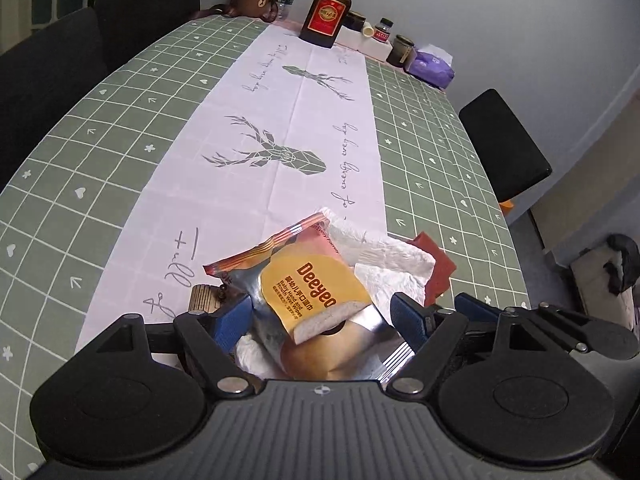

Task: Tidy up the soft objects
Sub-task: 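Grasp the Deeyeo snack bag with the left tool, then grasp the orange crochet ball with the right tool while the left tool holds the bag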

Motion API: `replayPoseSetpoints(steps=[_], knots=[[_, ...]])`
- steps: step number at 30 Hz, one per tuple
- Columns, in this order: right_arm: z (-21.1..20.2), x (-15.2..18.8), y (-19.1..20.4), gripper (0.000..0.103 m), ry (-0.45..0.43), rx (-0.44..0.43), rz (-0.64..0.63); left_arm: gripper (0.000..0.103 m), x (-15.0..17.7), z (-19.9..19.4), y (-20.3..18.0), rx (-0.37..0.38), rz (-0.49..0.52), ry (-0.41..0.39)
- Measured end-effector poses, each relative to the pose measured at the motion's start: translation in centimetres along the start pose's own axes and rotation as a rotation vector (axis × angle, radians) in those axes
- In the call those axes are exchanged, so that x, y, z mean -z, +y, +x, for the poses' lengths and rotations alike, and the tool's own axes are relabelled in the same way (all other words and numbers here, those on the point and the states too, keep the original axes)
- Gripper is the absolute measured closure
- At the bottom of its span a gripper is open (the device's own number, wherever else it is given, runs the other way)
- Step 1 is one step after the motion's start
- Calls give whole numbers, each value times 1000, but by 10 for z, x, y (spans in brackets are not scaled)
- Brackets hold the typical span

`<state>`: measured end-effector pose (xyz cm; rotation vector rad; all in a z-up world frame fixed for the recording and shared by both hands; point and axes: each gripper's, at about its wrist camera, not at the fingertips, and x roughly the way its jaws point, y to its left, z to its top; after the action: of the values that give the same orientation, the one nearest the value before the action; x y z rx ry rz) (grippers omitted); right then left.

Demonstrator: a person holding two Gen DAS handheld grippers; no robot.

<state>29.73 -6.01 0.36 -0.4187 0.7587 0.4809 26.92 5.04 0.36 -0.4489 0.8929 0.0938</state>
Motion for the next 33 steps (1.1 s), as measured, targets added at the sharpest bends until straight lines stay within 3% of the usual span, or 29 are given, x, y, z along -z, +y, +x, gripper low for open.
replayPoseSetpoints(steps=[5,10,12,15,18,25,27,31,33], knots=[[-1,1,7,90,0,-101,3,12,0,4,-4,-18,20,9],[-5,4,8,90,-3,-161,16,23,3,12,-1,-28,26,62],[-8,4,10,90,-2,-191,23,32,4,12,0,-17,34,56],[-14,6,14,90,-13,-159,-5,46,5,7,0,-16,59,33],[-25,8,8,89,-19,-160,15,53,7,-2,3,9,79,16],[-45,27,0,86,-4,-178,50,56,22,-40,4,42,197,-98],[-47,35,5,82,16,-176,41,56,29,-50,5,48,223,-117],[-48,52,12,65,61,-158,45,57,48,-65,15,54,263,-144],[-49,59,17,65,83,-149,36,57,58,-69,22,53,273,-146]])
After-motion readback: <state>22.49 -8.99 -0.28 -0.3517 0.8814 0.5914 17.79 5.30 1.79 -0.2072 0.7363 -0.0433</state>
